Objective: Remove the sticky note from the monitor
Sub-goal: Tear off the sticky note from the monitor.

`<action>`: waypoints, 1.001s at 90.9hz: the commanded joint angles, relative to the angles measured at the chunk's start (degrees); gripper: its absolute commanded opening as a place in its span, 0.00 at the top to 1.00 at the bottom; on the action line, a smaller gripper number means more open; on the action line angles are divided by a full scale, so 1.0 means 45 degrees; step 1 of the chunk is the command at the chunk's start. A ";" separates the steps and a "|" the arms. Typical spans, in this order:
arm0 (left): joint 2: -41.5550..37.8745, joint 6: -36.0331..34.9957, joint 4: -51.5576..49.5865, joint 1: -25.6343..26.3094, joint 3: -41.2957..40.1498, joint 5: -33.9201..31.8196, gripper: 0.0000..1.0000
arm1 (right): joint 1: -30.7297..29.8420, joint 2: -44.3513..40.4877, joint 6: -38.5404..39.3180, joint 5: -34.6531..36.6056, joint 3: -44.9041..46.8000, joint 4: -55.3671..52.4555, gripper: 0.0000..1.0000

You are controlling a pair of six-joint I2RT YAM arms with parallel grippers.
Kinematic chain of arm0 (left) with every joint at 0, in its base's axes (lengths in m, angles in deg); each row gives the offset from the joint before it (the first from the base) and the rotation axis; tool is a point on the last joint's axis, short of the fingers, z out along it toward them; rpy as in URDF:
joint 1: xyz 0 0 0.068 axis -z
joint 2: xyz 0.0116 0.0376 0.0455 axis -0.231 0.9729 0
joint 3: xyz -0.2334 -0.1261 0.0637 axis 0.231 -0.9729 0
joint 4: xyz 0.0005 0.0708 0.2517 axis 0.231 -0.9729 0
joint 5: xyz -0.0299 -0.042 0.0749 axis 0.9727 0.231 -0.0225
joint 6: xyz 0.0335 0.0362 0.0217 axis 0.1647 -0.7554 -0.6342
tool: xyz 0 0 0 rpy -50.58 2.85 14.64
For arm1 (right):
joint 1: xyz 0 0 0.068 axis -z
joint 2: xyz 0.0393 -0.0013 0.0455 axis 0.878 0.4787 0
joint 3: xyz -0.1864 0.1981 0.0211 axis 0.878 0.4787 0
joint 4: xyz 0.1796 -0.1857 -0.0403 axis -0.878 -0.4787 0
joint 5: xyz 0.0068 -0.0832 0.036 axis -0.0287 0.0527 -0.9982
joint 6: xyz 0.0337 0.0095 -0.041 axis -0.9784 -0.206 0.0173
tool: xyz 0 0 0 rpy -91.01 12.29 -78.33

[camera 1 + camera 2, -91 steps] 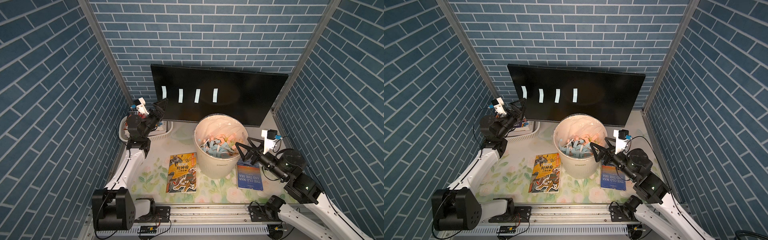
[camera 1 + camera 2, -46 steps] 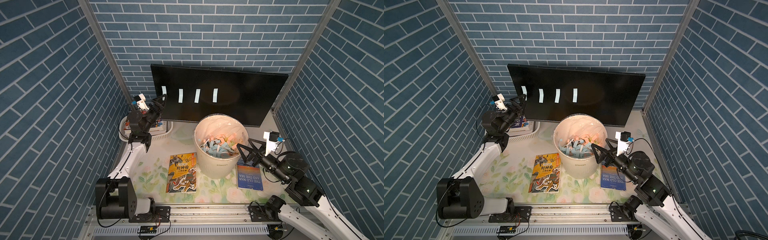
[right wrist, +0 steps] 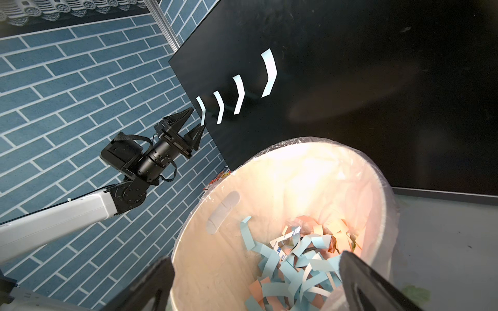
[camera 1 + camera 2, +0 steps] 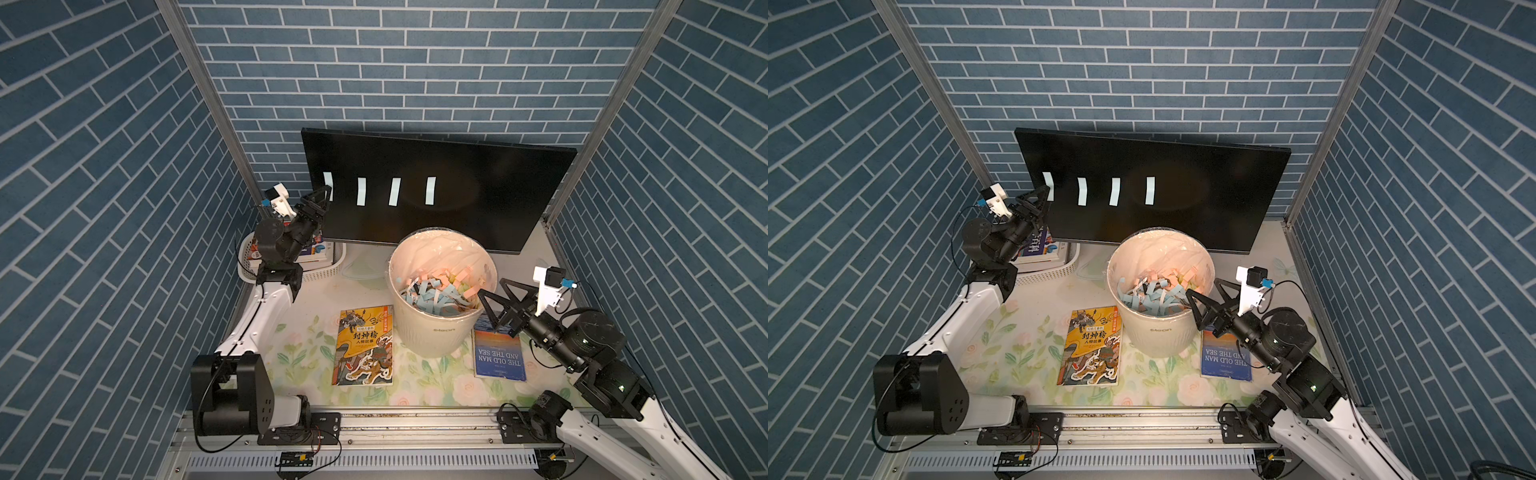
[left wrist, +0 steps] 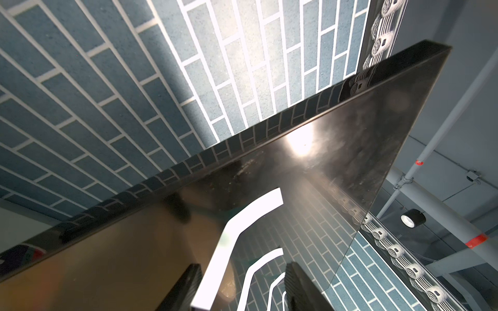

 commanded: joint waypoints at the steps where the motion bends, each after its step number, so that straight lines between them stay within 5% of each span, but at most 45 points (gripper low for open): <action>1: 0.0203 -0.0020 0.0353 -0.0090 0.0481 0.0001 0.49 | 0.0040 -0.0220 -0.0397 0.0127 0.0171 0.0160 0.00; 23: 0.0334 0.0230 0.0373 -0.0090 0.0561 -0.0032 0.60 | 0.0018 -0.0485 -0.0496 0.0208 0.0194 0.0022 0.00; 45: 0.0119 0.0214 0.0231 -0.0108 0.0325 -0.0117 0.80 | 0.0025 -0.0507 -0.0556 0.0208 0.0254 0.0078 0.00; 57: 0.0028 0.0174 0.0167 -0.0127 0.0187 -0.0107 1.00 | 0.0022 -0.0496 -0.0575 0.0183 0.0235 0.0062 0.00; 91: -0.0662 0.0192 0.0395 -0.0130 -0.0509 0.0032 1.00 | 0.0025 -0.0536 -0.0634 0.0216 0.0232 0.0022 0.00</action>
